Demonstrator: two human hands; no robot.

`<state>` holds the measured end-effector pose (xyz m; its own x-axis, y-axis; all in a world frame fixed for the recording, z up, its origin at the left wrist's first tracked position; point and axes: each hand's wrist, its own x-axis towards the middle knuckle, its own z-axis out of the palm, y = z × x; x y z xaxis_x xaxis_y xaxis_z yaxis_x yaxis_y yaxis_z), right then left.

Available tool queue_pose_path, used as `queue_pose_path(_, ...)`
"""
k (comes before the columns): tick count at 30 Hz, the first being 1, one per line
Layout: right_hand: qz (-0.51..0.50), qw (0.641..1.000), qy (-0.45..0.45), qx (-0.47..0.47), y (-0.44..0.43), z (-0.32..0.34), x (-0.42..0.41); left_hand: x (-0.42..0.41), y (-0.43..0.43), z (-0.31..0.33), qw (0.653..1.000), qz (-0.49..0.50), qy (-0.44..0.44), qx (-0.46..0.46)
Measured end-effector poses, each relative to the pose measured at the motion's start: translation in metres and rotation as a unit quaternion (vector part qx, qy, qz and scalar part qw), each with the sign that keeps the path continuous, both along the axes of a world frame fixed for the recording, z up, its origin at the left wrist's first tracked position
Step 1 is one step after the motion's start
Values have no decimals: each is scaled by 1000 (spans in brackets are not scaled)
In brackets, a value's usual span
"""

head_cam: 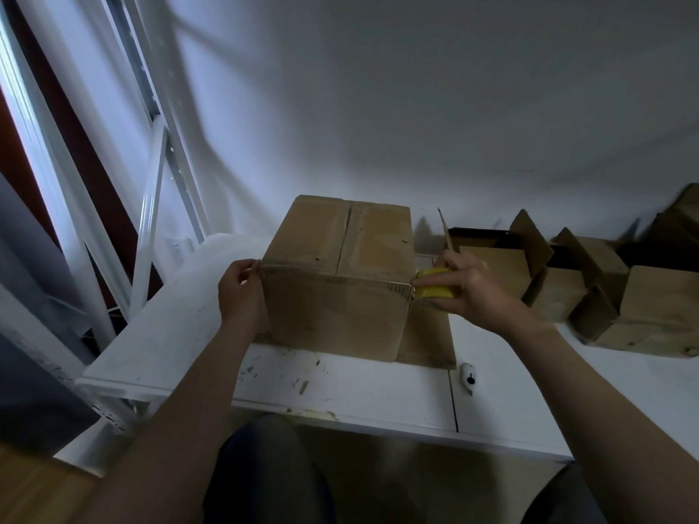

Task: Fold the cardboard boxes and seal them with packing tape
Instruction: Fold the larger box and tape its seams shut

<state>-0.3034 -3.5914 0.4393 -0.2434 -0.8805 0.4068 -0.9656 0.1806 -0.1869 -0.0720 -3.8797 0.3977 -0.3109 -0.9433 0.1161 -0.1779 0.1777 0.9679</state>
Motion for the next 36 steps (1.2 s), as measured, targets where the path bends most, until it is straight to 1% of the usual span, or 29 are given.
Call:
queue_pose_path(3,-22,1000,-7,-4,1,-4,1,5,-1,-2,1000,-21,2,7)
queue_pose_path(7,-5,999,-42,-32,6,-9,-4,15,0,-6,999,-37,9,37)
queue_pose_path(12,7,996,-60,-64,6,-15,-4,22,5,-10,995,-59,19,84)
queue_pose_path(15,-1,996,-59,-61,4,-15,-6,16,6,-1,984,-81,-9,157)
queue_pose_path(18,-7,996,-60,-61,4,-15,-4,18,-1,-1,957,-82,15,279)
queue_pose_path(20,-12,996,-65,-61,4,-14,0,20,-11,-5,950,-86,-15,299)
queue_pose_path(21,-16,996,-65,-60,4,-14,1,19,-16,-8,957,-66,-39,281)
queue_pose_path(22,-22,996,-62,-57,3,-12,2,18,-18,-9,968,-26,-59,241)
queue_pose_path(23,-29,997,-58,-52,4,-11,2,17,-17,-8,981,28,-70,180)
queue_pose_path(25,-42,997,-52,-44,4,-11,2,15,-3,1,990,134,-44,12)
queue_pose_path(26,-44,997,-49,-41,5,-11,3,12,12,8,985,146,-25,-84)
queue_pose_path(27,-45,997,-46,-40,5,-11,3,8,30,14,978,115,-20,-172)
queue_pose_path(28,-43,997,-44,-39,5,-11,4,2,51,22,967,48,-26,-248)
queue_pose_path(29,-41,997,-44,-40,5,-11,4,-5,74,27,950,-40,-39,-307)
queue_pose_path(30,-41,997,-45,-40,5,-11,4,-13,96,30,926,-129,-60,-351)
queue_pose_path(31,-42,997,-47,-42,4,-11,4,-21,117,34,898,-205,-87,-380)
queue_pose_path(33,-46,997,-49,-44,3,-11,3,-38,148,39,851,-297,-154,-404)
queue_pose_path(35,-45,997,-42,-45,3,-11,1,-53,162,40,809,-326,-245,-423)
queue_pose_path(36,-45,997,-39,-46,3,-12,1,-58,162,38,782,-330,-289,-443)
